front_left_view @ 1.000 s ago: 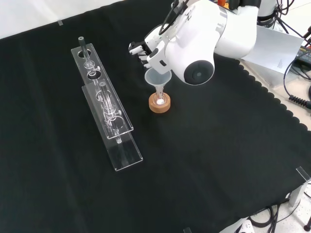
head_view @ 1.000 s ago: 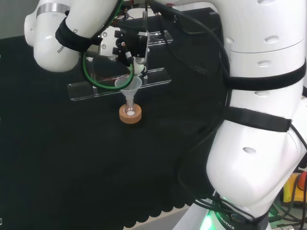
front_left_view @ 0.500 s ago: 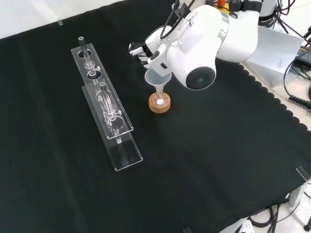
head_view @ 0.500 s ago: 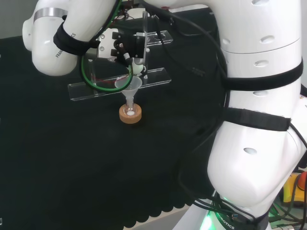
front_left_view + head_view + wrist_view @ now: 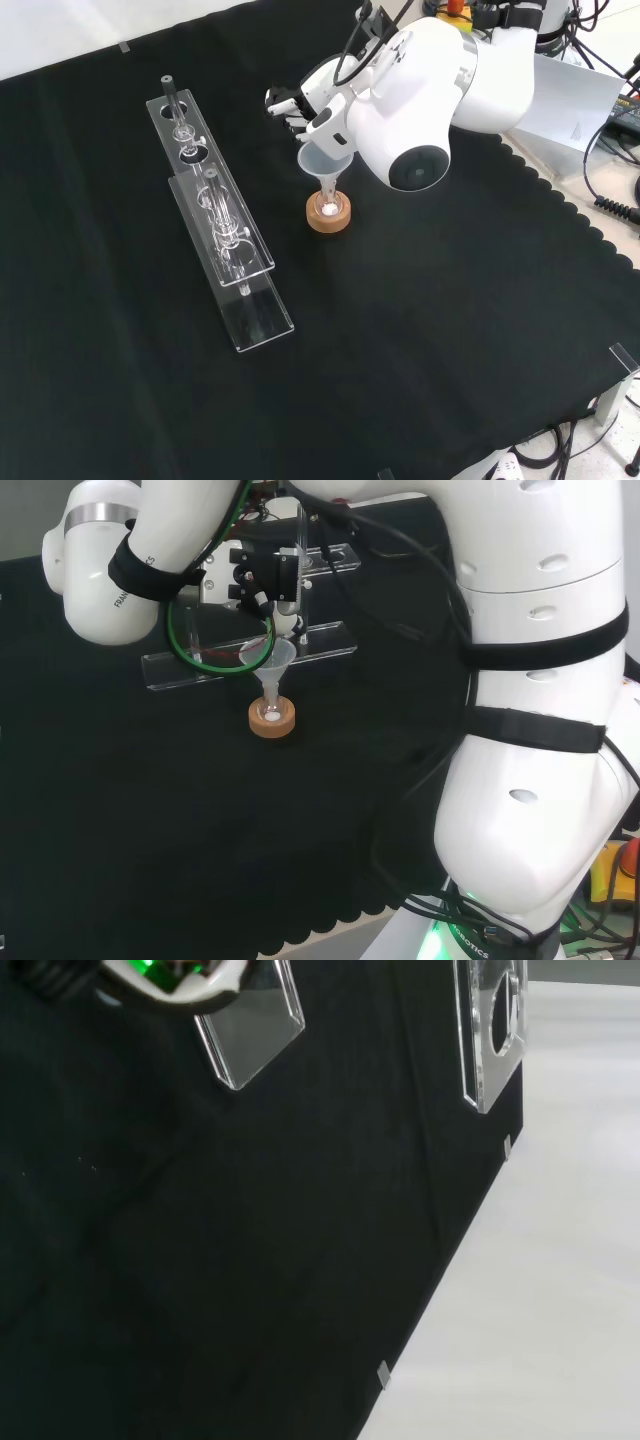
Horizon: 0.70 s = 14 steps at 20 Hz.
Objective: Pour all the NaCl from the weighing funnel into the round-bottom flask.
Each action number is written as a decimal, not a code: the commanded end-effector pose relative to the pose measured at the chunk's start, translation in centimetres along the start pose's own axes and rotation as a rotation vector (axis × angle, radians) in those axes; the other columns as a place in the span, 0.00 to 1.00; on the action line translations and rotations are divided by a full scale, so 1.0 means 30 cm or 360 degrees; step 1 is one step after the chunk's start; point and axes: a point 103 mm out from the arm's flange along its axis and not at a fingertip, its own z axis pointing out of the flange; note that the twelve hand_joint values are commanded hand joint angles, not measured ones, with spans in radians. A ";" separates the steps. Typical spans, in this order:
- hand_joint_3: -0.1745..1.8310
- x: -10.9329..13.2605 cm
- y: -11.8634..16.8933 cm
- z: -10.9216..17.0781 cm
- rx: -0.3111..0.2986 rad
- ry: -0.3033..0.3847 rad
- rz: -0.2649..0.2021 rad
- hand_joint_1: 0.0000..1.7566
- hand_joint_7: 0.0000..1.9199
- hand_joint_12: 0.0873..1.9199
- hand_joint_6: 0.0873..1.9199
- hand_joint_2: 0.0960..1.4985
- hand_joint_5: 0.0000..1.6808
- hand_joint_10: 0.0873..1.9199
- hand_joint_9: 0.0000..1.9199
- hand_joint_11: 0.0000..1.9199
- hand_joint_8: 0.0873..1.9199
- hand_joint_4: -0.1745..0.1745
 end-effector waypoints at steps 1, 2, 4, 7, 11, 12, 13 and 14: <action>0.45 -0.005 -0.002 0.003 0.0001 0.0005 0.0006 0.61 0.47 0.60 0.53 0.44 0.64 0.23 0.54 0.32 0.37 1.00; 0.45 -0.006 -0.003 0.004 0.0001 0.0001 0.0009 0.61 0.47 0.60 0.53 0.44 0.64 0.23 0.54 0.32 0.37 1.00; 0.45 -0.007 -0.005 0.005 0.0001 0.0003 0.0012 0.61 0.47 0.60 0.53 0.44 0.64 0.23 0.54 0.32 0.37 1.00; 0.45 -0.006 -0.008 0.004 -0.0006 0.0004 0.0014 0.61 0.47 0.60 0.53 0.44 0.64 0.23 0.54 0.32 0.37 1.00; 0.45 -0.008 -0.012 0.002 -0.0018 0.0030 0.0012 0.61 0.47 0.60 0.53 0.44 0.64 0.23 0.54 0.32 0.37 1.00; 0.45 -0.011 -0.013 0.002 -0.0021 0.0039 0.0013 0.61 0.47 0.60 0.53 0.44 0.64 0.23 0.54 0.32 0.37 1.00; 0.46 -0.014 -0.015 0.002 -0.0028 0.0055 0.0015 0.61 0.47 0.60 0.53 0.44 0.64 0.23 0.54 0.32 0.37 1.00; 0.46 -0.018 -0.016 0.003 -0.0030 0.0071 0.0016 0.61 0.47 0.60 0.53 0.44 0.64 0.23 0.54 0.32 0.37 1.00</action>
